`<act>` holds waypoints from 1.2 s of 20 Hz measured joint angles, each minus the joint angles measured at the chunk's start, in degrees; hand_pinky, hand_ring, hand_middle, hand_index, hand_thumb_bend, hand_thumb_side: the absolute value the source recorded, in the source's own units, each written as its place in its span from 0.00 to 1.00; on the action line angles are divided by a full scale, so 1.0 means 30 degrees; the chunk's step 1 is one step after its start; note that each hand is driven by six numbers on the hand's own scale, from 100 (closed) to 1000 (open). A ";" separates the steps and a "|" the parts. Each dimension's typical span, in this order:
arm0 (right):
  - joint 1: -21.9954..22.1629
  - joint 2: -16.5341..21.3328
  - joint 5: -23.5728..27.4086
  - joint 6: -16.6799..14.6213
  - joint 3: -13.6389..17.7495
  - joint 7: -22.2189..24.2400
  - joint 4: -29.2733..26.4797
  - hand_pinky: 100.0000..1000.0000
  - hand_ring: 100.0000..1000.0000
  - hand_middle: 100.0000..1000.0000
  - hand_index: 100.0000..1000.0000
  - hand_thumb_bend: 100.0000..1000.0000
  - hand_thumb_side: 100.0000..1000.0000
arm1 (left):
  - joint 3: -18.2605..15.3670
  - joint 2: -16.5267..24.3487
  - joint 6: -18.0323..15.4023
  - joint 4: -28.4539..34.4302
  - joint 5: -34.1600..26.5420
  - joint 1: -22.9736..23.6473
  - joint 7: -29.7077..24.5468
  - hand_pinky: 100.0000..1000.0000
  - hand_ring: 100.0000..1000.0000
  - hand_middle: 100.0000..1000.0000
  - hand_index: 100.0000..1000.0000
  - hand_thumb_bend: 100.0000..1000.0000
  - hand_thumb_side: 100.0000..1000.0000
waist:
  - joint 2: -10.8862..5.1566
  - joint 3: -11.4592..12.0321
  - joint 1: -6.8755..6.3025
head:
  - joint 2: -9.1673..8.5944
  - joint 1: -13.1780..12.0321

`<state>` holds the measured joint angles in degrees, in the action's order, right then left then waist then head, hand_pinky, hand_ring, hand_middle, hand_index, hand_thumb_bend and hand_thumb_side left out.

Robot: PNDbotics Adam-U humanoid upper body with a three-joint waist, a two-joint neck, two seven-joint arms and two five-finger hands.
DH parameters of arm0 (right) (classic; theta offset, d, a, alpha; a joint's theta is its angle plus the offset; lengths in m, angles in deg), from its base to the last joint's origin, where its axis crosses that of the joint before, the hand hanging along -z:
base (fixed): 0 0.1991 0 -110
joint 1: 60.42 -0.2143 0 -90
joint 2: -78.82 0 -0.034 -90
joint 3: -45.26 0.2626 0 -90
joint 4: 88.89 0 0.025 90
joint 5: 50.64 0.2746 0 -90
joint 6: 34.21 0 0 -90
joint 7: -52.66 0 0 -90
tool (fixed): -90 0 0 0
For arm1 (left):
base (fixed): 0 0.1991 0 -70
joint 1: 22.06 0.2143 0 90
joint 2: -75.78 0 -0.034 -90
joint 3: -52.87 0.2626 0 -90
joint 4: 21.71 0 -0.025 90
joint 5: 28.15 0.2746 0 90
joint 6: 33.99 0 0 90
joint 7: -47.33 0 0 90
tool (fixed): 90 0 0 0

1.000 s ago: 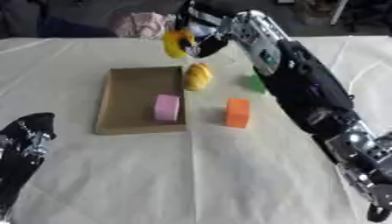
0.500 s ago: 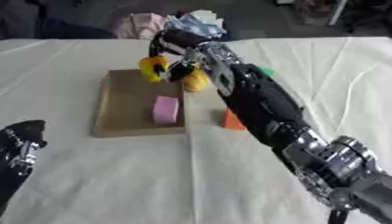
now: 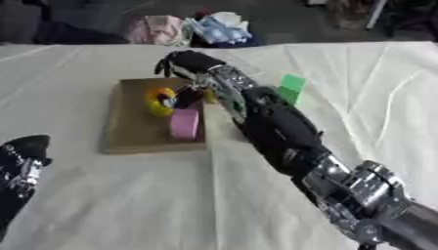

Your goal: Pick up objects on the table and place them in the box.

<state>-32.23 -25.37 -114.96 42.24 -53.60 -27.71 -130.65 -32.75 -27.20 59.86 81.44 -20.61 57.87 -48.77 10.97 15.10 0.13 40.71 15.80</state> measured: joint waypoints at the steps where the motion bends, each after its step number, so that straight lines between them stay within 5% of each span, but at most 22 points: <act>1: 0.0001 0.0000 -0.0074 0.0054 -0.0001 -0.0035 0.0000 0.75 0.72 0.64 0.84 0.25 0.42 | 0.0000 -0.0001 0.0000 0.0000 0.0000 0.0000 0.0000 0.72 0.82 0.70 0.72 0.10 0.52 | 0.0000 -0.0041 0.0000 | 0.0000 -0.0002; 11: -0.0126 0.0885 0.0768 0.0713 0.0241 0.0535 -0.0427 0.75 0.73 0.66 0.88 0.21 0.40 | -0.0004 -0.0001 0.0002 0.0000 0.0000 0.0010 0.0003 0.72 0.82 0.70 0.72 0.09 0.52 | 0.0000 -0.0282 -0.0001 | 0.0000 -0.0068; 16: -0.0169 0.1973 0.1124 0.1649 0.0693 0.1158 -0.0455 0.79 0.79 0.80 0.94 0.20 0.35 | -0.0022 0.0002 0.0011 0.0000 0.0006 0.0100 0.0051 0.72 0.82 0.70 0.72 0.09 0.52 | 0.0000 -0.0552 -0.0001 | 0.0000 -0.0337; 24: -0.0153 0.3032 0.1013 0.3063 0.1247 0.2766 0.0389 0.82 0.84 0.86 0.96 0.25 0.43 | -0.0124 0.0006 0.0007 0.0000 0.0022 0.0171 0.0116 0.72 0.82 0.70 0.72 0.09 0.52 | 0.0000 -0.0820 -0.0001 | 0.0000 -0.0564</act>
<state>-32.69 -16.27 -111.92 51.43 -49.86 -19.41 -129.48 -33.13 -27.18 59.88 81.44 -20.54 58.39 -48.42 10.97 12.64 0.13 40.71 14.10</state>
